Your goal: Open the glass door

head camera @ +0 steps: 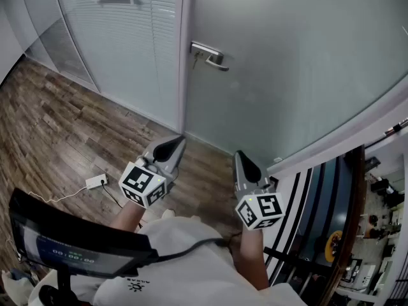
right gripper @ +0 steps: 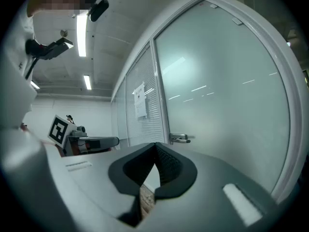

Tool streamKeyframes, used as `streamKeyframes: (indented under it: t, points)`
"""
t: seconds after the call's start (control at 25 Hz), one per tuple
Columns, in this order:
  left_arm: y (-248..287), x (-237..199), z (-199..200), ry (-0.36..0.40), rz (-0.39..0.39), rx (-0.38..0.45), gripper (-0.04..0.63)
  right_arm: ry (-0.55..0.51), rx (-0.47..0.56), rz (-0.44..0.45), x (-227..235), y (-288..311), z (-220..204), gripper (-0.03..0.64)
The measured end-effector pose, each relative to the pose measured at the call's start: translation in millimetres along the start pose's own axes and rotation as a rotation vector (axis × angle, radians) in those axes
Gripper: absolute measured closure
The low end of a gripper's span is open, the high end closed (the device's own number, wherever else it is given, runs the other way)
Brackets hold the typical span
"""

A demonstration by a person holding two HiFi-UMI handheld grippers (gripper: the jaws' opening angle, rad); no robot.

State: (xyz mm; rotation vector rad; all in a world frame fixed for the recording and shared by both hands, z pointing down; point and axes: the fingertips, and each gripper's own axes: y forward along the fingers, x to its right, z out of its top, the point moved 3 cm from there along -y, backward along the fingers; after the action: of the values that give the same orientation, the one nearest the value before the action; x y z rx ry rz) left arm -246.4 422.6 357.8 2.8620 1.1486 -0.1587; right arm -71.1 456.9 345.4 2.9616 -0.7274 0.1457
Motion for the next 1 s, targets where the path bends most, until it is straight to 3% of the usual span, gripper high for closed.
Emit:
streamKeyframes:
  t: [0.32,0.8,1.0]
  points:
    - [12,3,4,-0.009,0.016,0.023,0.592,0.018,-0.006,0.031,15,1,-2,0.609]
    - [12,36,-6,0.003,0.082,-0.022,0.592,0.052,-0.037,0.088,43,-21,-12,0.609]
    - [22,28,-22,-0.006,0.116,-0.057,0.592,0.063,-0.062,0.127,57,-5,-27,0.609]
